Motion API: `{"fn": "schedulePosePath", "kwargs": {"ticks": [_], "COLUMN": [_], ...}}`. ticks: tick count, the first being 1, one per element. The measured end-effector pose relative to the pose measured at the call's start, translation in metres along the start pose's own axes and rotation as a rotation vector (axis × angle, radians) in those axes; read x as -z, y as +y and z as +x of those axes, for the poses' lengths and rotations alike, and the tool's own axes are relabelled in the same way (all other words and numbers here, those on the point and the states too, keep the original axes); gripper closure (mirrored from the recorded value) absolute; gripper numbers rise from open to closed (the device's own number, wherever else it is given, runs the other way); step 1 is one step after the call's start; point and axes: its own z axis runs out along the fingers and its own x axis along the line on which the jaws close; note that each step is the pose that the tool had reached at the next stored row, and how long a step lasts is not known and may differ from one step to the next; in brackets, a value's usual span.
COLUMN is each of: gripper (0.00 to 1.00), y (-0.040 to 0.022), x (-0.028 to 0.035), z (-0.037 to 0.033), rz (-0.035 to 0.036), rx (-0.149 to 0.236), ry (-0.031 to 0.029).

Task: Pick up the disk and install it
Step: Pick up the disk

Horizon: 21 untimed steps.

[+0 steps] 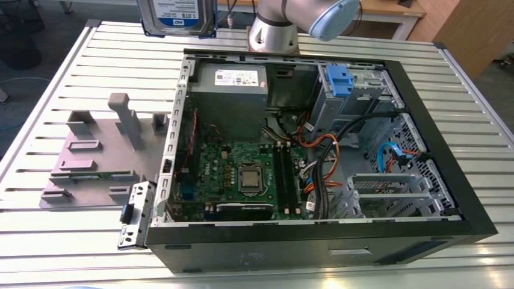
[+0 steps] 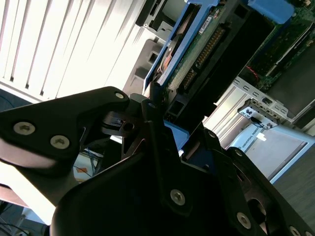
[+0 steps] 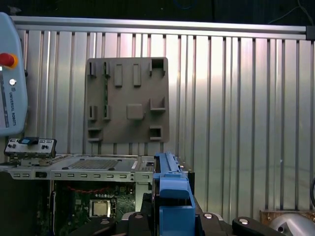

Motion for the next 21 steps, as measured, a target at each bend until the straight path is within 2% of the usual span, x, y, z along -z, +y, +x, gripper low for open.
{"fn": "schedulePosePath", "kwargs": {"ticks": [21], "gripper": [0.64], "y": [-0.0068], "x": [-0.0001], "z": [0.0001], "rz": [0.0], "rx": [0.0], "ry": [0.0]}}
